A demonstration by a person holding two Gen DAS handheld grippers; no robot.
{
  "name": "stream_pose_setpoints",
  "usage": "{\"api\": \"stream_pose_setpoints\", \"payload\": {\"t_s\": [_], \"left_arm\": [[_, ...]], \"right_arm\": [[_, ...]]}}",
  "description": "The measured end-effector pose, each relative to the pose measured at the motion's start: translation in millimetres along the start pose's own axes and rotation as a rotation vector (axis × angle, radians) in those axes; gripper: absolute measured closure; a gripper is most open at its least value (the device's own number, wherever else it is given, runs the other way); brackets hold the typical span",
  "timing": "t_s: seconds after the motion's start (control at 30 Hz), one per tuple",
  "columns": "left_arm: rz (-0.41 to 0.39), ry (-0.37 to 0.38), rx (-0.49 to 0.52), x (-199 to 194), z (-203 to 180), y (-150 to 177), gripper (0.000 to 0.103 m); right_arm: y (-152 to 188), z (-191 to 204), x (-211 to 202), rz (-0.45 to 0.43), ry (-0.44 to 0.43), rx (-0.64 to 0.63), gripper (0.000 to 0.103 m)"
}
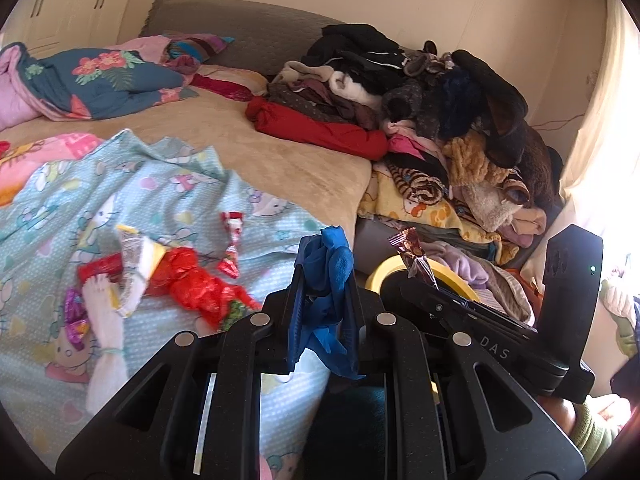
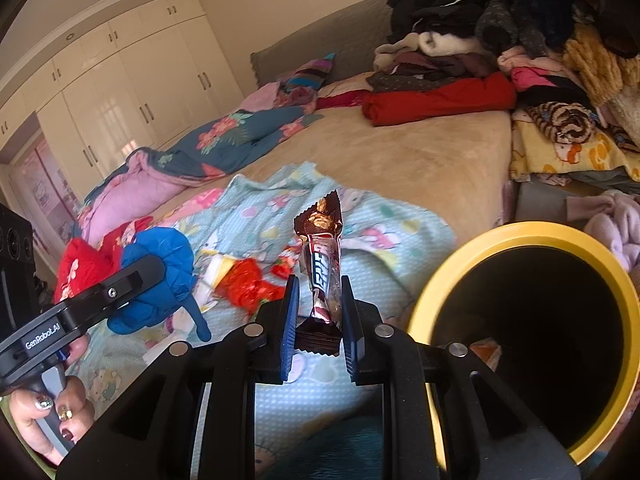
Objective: Collect trash
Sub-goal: 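Carry the chocolate wrapper and blue glove over the yellow bin and open both tools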
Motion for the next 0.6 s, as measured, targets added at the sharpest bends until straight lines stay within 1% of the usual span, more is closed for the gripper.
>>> {"api": "stream_pose_setpoints", "payload": {"t_s": [0.3,0.6], "left_arm": [[0.009,0.034,0.023,26.3,-30.3,-5.4,0.091],[0.034,0.055,0.047,42.7,-48.8,-0.5,0.091]], "right_arm": [[-9.4,-45.1,-8.9,-0.032,0.048,0.073,0.084],[-12.0,-79.8,-17.4,-0.047,0.092,0.12,0.084]]}}
Point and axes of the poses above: each gripper's, at about its wrist camera, not at the fingertips, and x roughly the way its jaws point, z to its left, y to its underside, the point moved 7 cm from there along x, roughly the way its jaws point, and after that the axes turned 9 degrees about y, right-handed, at the moved point
